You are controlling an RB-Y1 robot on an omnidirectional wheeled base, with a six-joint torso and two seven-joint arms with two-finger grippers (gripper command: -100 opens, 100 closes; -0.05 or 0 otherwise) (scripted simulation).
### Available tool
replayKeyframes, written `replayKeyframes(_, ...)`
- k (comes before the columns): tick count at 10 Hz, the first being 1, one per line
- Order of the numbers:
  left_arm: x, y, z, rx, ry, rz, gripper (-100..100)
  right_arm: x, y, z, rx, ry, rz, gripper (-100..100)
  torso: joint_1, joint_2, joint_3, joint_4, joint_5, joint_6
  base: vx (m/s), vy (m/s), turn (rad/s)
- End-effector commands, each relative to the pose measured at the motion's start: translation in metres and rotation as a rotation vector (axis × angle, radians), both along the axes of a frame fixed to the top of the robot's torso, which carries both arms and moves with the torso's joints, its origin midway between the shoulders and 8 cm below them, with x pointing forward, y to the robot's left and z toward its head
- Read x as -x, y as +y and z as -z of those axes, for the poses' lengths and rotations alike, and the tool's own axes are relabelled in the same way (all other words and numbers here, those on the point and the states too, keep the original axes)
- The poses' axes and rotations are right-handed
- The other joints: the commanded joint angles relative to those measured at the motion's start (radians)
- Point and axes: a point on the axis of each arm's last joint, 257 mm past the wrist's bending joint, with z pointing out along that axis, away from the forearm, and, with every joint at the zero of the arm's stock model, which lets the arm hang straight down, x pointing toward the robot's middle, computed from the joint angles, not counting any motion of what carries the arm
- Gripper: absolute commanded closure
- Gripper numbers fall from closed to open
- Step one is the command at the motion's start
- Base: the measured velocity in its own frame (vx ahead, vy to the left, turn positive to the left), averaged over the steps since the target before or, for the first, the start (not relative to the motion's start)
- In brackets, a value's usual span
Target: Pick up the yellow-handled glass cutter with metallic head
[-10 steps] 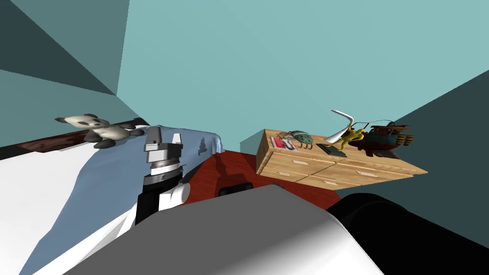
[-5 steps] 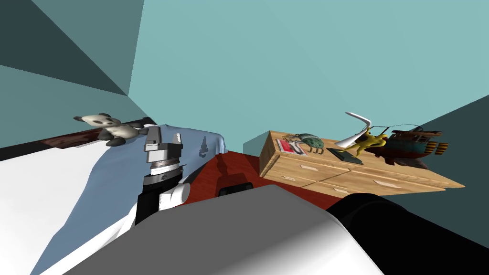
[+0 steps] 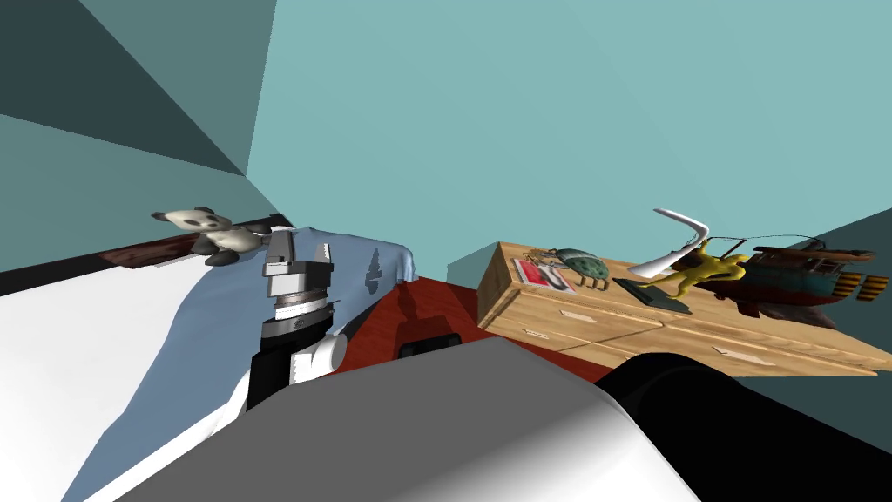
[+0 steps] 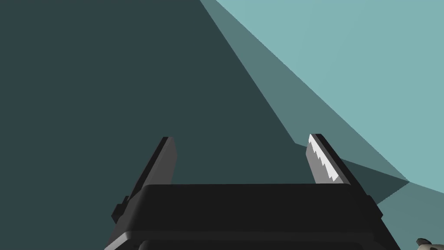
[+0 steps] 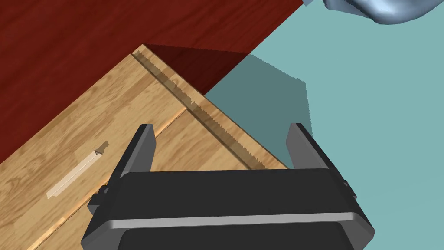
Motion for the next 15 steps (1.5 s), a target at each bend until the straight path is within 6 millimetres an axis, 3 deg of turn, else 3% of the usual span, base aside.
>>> replayKeyframes(1,0.000,0.000,0.000,0.000,0.000,0.000,0,0.019,-0.025,-0.009,0.044,0.040,-0.008,-100,0.000,0.000,0.000,0.000,0.000,0.000,0.112,0.047,0.050)
replayKeyframes(4,0.000,0.000,0.000,0.000,0.000,0.000,0,0.056,-0.077,-0.032,0.136,0.143,-0.056,-100,-0.002,0.001,0.000,0.000,0.000,0.001,0.123,0.019,0.078)
replayKeyframes(6,0.000,0.000,0.000,0.000,0.000,0.000,0,0.061,-0.086,-0.033,0.156,0.155,-0.050,-100,-0.003,0.000,0.000,0.000,-0.001,0.000,0.081,0.007,0.024)
replayKeyframes(7,0.000,0.000,0.000,0.000,0.000,0.000,0,0.074,-0.107,-0.047,0.191,0.197,-0.077,-100,-0.003,0.004,0.002,0.001,-0.001,0.001,0.090,0.028,0.080)
replayKeyframes(10,0.000,0.000,0.000,0.000,0.000,0.000,0,0.079,-0.114,-0.049,0.209,0.207,-0.071,-100,-0.003,0.004,0.002,0.001,-0.001,0.001,0.047,0.000,0.017)
replayKeyframes(12,0.000,0.000,0.000,0.000,0.000,0.000,0,0.102,-0.154,-0.077,0.284,0.289,-0.114,-100,-0.003,0.004,0.002,0.001,-0.001,0.000,0.147,-0.007,0.106)
replayKeyframes(13,0.000,0.000,0.000,0.000,0.000,0.000,0,0.105,-0.164,-0.083,0.305,0.299,-0.112,-100,-0.004,-0.004,-0.002,-0.001,-0.001,0.000,0.179,-0.028,0.055)
replayKeyframes(15,0.000,0.000,0.000,0.000,0.000,0.000,0,0.120,-0.199,-0.114,0.378,0.367,-0.151,-100,-0.005,-0.003,-0.002,-0.001,-0.001,0.000,0.177,-0.034,0.101)
